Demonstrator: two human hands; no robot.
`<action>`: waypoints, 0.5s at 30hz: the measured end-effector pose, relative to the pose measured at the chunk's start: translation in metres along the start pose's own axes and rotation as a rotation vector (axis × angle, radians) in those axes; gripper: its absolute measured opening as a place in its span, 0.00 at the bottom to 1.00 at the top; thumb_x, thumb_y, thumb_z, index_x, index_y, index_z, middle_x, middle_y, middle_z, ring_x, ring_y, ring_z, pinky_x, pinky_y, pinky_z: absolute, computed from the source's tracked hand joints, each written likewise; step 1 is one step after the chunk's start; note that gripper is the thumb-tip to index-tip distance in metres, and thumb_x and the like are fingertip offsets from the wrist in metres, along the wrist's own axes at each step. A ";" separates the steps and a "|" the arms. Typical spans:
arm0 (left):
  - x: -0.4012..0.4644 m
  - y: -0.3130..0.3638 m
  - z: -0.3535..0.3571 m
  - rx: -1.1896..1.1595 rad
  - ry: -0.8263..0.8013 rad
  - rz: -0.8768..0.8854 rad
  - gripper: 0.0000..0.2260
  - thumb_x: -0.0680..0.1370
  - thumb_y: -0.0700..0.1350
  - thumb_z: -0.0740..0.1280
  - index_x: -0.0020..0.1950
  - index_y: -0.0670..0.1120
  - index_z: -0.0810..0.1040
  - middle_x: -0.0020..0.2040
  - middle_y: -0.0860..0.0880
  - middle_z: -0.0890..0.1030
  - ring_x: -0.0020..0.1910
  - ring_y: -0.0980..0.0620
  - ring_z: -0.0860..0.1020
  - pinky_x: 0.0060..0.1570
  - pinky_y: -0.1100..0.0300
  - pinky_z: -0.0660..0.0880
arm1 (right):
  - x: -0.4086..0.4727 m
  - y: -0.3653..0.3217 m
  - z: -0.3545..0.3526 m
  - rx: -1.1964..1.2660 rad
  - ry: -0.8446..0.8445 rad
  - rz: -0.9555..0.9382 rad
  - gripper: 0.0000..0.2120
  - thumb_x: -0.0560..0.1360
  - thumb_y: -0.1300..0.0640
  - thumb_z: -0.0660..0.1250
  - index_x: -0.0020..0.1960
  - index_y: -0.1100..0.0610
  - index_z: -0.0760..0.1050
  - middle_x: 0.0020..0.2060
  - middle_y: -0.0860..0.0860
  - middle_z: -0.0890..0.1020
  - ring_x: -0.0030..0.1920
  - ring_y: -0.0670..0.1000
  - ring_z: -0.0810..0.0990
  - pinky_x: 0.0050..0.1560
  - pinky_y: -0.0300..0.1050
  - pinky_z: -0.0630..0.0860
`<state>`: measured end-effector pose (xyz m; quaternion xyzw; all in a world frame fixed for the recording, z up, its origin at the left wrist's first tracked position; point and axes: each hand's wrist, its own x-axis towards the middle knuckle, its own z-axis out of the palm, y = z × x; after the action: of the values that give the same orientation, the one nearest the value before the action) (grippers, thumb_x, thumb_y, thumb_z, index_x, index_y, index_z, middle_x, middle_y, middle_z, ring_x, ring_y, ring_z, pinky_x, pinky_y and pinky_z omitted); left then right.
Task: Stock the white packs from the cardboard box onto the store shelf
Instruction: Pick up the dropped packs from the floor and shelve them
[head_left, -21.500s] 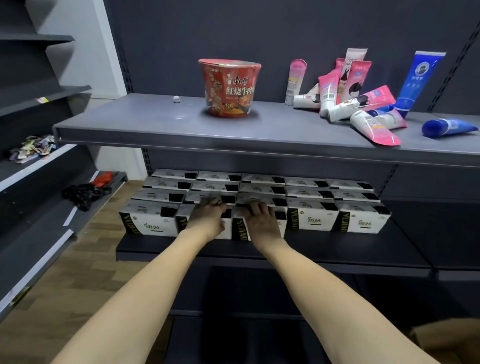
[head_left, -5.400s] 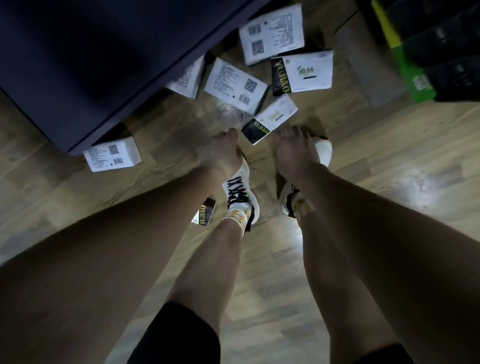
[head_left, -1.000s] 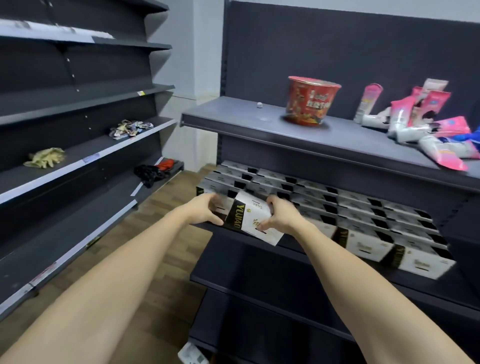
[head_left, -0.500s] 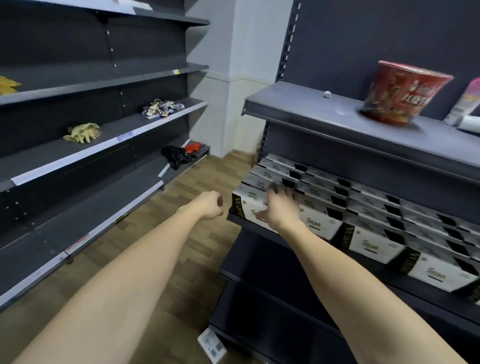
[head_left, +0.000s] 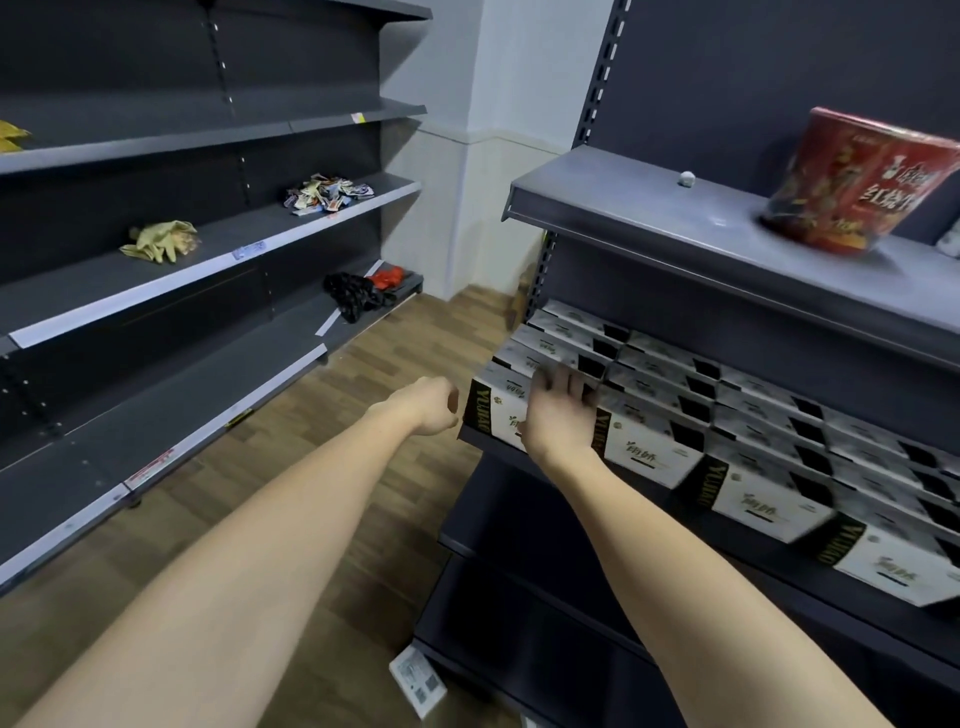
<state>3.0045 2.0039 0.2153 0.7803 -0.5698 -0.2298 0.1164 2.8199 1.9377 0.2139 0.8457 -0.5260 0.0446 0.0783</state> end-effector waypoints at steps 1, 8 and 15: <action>0.001 0.002 0.000 0.001 0.000 0.004 0.06 0.78 0.46 0.66 0.53 0.46 0.78 0.53 0.45 0.77 0.50 0.43 0.78 0.53 0.48 0.78 | -0.001 0.002 0.002 -0.013 0.008 0.010 0.35 0.72 0.53 0.74 0.74 0.59 0.63 0.71 0.62 0.65 0.71 0.65 0.63 0.70 0.66 0.63; -0.003 0.010 0.003 0.024 -0.022 0.019 0.05 0.77 0.45 0.66 0.50 0.46 0.78 0.50 0.46 0.80 0.48 0.44 0.79 0.49 0.51 0.78 | -0.002 0.007 -0.001 0.002 -0.031 -0.042 0.33 0.75 0.54 0.70 0.75 0.59 0.60 0.72 0.63 0.63 0.71 0.68 0.62 0.71 0.68 0.57; -0.018 0.029 0.003 0.042 -0.006 0.033 0.04 0.76 0.44 0.65 0.50 0.47 0.77 0.48 0.47 0.80 0.46 0.45 0.79 0.48 0.51 0.79 | -0.014 0.026 -0.017 0.164 -0.053 -0.119 0.33 0.74 0.65 0.67 0.76 0.60 0.59 0.73 0.60 0.62 0.73 0.63 0.60 0.73 0.57 0.61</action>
<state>2.9745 2.0122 0.2293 0.7725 -0.5877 -0.2182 0.1018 2.7907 1.9420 0.2304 0.8798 -0.4714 0.0606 -0.0027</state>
